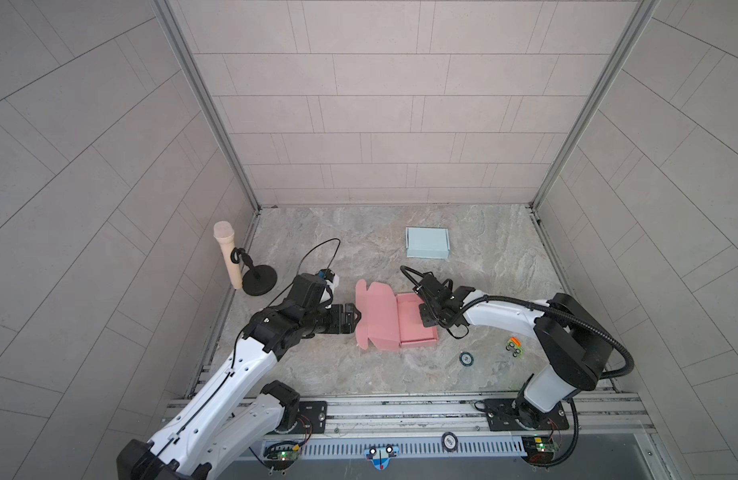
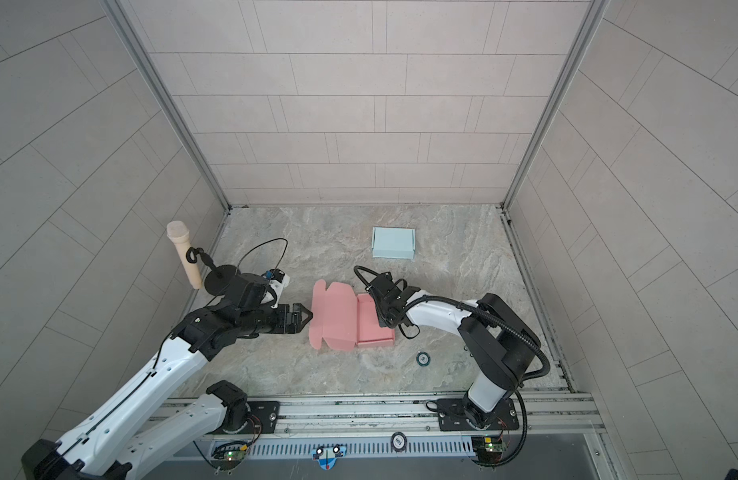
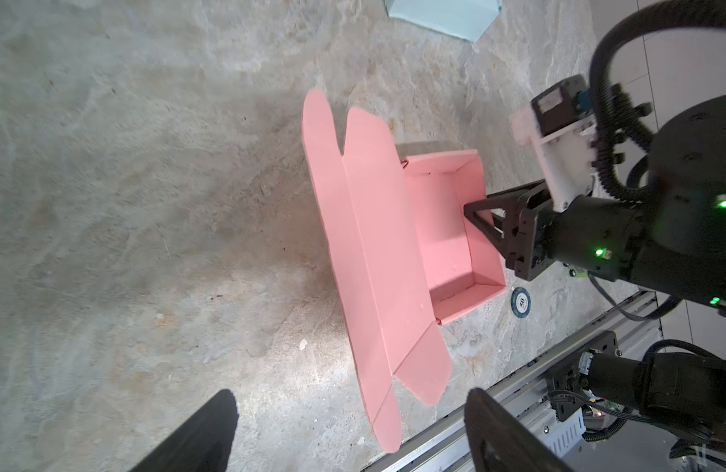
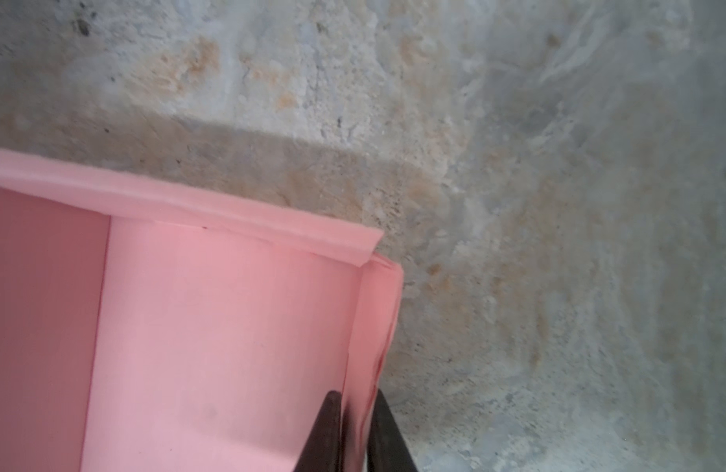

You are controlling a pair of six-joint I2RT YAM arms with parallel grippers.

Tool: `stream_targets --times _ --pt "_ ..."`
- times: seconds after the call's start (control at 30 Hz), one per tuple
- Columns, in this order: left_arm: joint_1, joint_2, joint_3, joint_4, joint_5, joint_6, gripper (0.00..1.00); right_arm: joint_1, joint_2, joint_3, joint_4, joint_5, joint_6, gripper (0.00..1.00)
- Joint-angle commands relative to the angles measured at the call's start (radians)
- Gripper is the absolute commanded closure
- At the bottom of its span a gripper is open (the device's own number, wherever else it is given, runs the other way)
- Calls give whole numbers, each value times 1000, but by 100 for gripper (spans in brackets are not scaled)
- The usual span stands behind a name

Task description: Fold the paper box

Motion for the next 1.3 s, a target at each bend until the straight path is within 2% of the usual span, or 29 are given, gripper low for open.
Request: stream_targets --times 0.0,0.17,0.27,0.47,0.7,0.9,1.03,1.1,1.2,1.27 --pt "-24 7 -60 138 61 -76 9 -4 -51 -23 26 36 64 79" --pt "-60 85 -68 261 78 -109 13 -4 -76 -46 39 34 82 74" --pt "-59 152 -56 298 76 -103 19 -4 -90 -62 53 34 95 72" --pt "-59 204 -59 337 62 -109 41 -2 -136 -67 31 38 95 67" --pt "-59 247 -68 368 45 -114 65 1 -278 -97 -17 67 70 49" --pt "-56 269 -50 371 40 -105 78 23 -379 -74 -83 111 -7 46" --pt "-37 274 -38 364 59 -88 86 50 -441 -82 4 116 -84 45" --pt "-24 274 -25 349 78 -67 90 57 -464 -103 98 101 -133 36" --pt "23 276 7 310 124 -16 92 57 -459 -127 237 41 -215 16" --pt "35 283 47 257 154 35 92 58 -438 -116 292 -5 -277 7"
